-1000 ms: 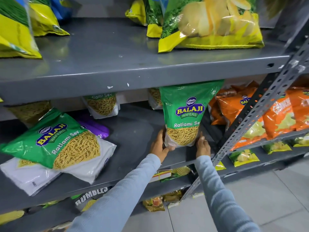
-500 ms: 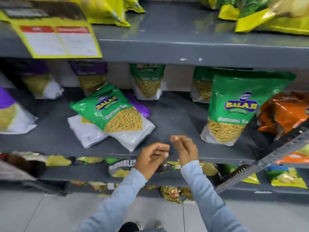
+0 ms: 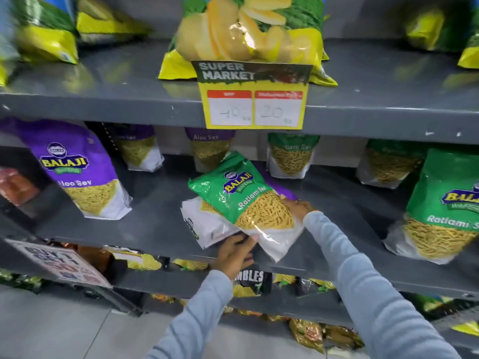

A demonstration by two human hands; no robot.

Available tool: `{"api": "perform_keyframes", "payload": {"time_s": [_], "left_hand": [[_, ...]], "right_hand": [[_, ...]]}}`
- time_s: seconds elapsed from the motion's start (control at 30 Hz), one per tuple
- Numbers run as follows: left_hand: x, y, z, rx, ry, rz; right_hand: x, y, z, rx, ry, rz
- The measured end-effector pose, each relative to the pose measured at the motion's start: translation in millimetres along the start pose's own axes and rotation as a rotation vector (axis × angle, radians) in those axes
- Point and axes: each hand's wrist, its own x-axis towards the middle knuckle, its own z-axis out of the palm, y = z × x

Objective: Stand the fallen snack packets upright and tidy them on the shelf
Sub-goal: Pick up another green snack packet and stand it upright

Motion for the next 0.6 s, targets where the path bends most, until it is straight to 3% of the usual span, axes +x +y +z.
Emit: {"api": "perform_keyframes", "payload": {"time_s": [0.07,0.17,0.33,0.6], "left_hand": [[2,-1,5,-0.011,-0.096,-0.001],[-1,-7,3,-0.091,-0.101,0.057],[-18,-11,-29,0.002,-0.105,0.230],[-60,20,-52,0.025,-0.234,0.371]], "right_hand": [[-5,5,5,0.041,0.045,0.004],[-27,21,8,0.140,0.087,0.003],[-70,60,7,0.356,-0.096,-0.078],[-140,70,18,0.558,-0.127,-0.288]]}}
